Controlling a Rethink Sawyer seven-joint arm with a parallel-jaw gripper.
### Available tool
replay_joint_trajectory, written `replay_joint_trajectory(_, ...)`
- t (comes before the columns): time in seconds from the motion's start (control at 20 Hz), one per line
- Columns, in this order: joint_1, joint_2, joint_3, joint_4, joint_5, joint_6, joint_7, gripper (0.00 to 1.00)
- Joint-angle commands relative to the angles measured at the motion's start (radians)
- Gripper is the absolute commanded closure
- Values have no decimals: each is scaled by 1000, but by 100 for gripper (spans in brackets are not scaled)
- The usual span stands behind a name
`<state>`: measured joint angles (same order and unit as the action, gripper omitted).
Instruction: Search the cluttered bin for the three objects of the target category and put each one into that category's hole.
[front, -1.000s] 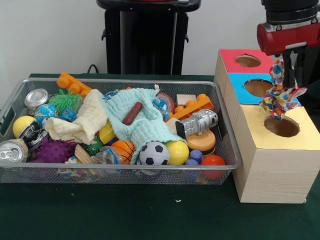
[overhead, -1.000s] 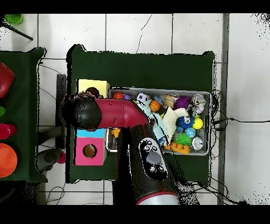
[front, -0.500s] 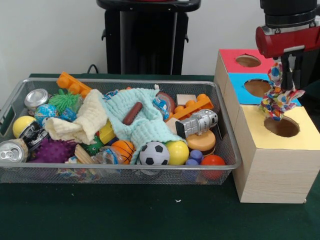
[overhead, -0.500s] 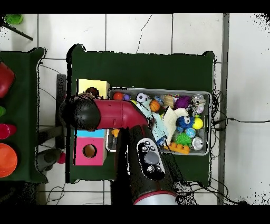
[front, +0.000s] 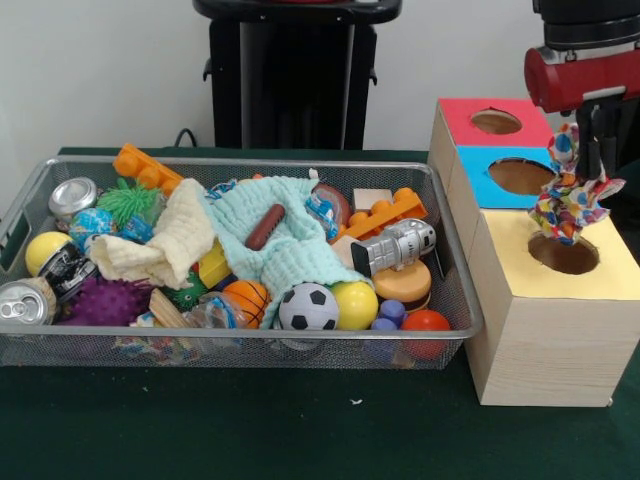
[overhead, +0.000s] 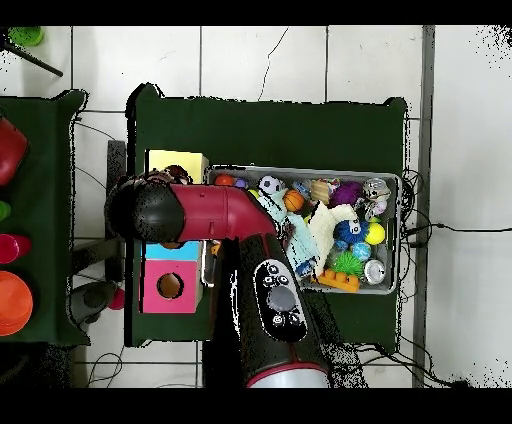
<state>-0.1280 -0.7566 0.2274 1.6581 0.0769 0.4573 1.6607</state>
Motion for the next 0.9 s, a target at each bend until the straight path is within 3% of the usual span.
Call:
replay_joint_trajectory(0.05, 0, -6, -13, -61, 22, 64, 158, 100)
replay_joint_trajectory(0.9, -17, 52, -16, -58, -15, -27, 138, 100)
